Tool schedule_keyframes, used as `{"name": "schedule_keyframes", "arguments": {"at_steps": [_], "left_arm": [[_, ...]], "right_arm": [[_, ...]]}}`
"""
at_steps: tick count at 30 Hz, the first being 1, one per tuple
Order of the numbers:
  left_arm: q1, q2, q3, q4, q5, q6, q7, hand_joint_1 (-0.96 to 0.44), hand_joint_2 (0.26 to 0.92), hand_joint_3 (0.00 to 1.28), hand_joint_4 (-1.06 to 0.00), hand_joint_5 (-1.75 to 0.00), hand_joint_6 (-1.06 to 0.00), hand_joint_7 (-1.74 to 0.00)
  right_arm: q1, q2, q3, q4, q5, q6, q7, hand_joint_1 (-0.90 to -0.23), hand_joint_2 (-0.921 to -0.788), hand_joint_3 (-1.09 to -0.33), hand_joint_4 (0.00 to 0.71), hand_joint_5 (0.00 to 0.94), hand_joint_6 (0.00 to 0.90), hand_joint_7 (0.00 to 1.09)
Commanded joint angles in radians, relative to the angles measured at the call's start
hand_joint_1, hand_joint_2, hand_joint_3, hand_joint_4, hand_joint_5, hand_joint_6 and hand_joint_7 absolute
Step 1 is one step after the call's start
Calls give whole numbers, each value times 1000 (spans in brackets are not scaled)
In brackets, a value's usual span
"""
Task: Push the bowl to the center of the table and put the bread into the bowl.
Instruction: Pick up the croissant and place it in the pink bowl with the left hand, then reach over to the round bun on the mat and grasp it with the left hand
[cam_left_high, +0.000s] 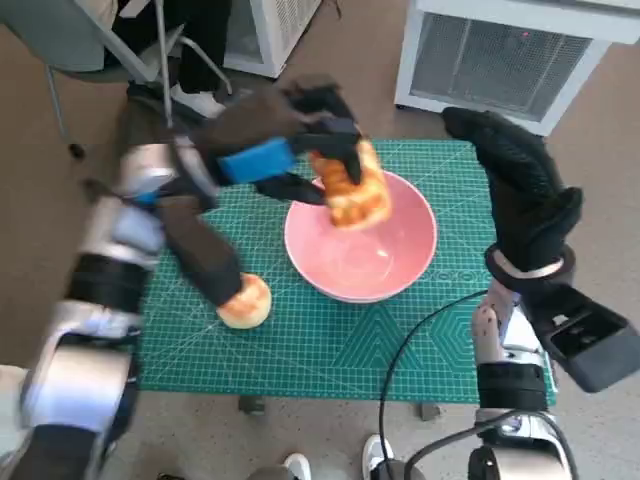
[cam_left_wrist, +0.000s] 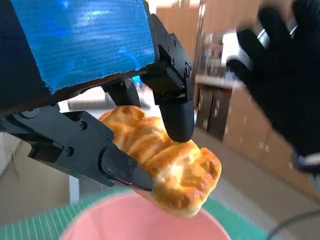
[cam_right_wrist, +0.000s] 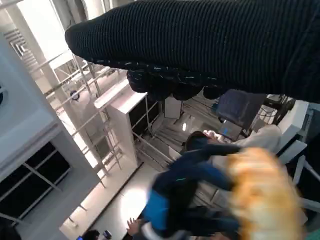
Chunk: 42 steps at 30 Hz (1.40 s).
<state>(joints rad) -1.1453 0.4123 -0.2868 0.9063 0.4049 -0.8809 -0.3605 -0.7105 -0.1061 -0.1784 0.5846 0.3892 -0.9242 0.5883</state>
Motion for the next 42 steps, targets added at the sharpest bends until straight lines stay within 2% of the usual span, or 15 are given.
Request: {"name": "schedule_keyframes", "arguments": {"at_steps": [1, 7, 10, 11, 12, 15, 17, 20, 26, 34, 42], "left_arm": [[-44, -38, -23, 90, 25, 16, 19, 0, 920, 59, -615, -1143, -723, -1155], [-52, -68, -56, 152, 63, 57, 26, 0, 920, 77, -592, -1190, -703, -1155], [-43, -77, -75, 165, 77, 107, 4, 0, 921, 167, -491, -1255, -599, -1296], [-40, -78, -79, 166, 80, 118, -2, -13, 896, 142, -422, -884, -503, -990], [-34, -76, -85, 161, 85, 137, -13, -22, 890, 105, -418, -569, -492, -696], [-21, -68, -97, 134, 90, 185, -49, -66, 851, 39, -221, -186, -368, -247], [-11, -56, -104, 102, 90, 209, -72, -102, 828, 21, -130, -95, -310, -127], [14, -28, -106, 23, 92, 240, -102, -167, 805, 8, -53, -31, -260, -42], [91, 32, -61, -140, 39, 261, -149, -256, 796, 2, -9, -5, -226, -6], [248, 134, 32, -381, -70, 276, -193, -283, 792, 1, -66, -20, -264, -20], [434, 236, 126, -530, -150, 270, -197, -345, 814, 8, -130, -24, -301, -31]], "right_arm": [[26, -3, 0, -5, 2, 7, 1, -599, -921, -827, -1, 476, -1, 675], [36, -4, 1, -28, 4, 18, -5, -597, -921, -831, -1, 466, -1, 675], [43, -5, 0, -39, 5, 22, -5, -604, -921, -831, -1, 463, -1, 674], [45, -5, 0, -41, 6, 23, -4, -605, -921, -831, -1, 462, -1, 674], [47, -5, 0, -44, 7, 24, -3, -606, -921, -830, -1, 461, -1, 674], [53, -5, 0, -54, 7, 28, -4, -607, -921, -828, -1, 460, -1, 673], [55, -5, 0, -58, 7, 31, -6, -606, -921, -829, -1, 459, -1, 673], [57, -5, -1, -61, 7, 36, -6, -604, -921, -829, -1, 458, -1, 673], [61, -4, -1, -69, 14, 46, -2, -604, -921, -822, -1, 454, -1, 670], [66, 2, 3, -78, 13, 48, -3, -598, -921, -815, -1, 452, -1, 668], [69, 4, 6, -92, 16, 57, -2, -598, -921, -816, -1, 454, -1, 670]]}}
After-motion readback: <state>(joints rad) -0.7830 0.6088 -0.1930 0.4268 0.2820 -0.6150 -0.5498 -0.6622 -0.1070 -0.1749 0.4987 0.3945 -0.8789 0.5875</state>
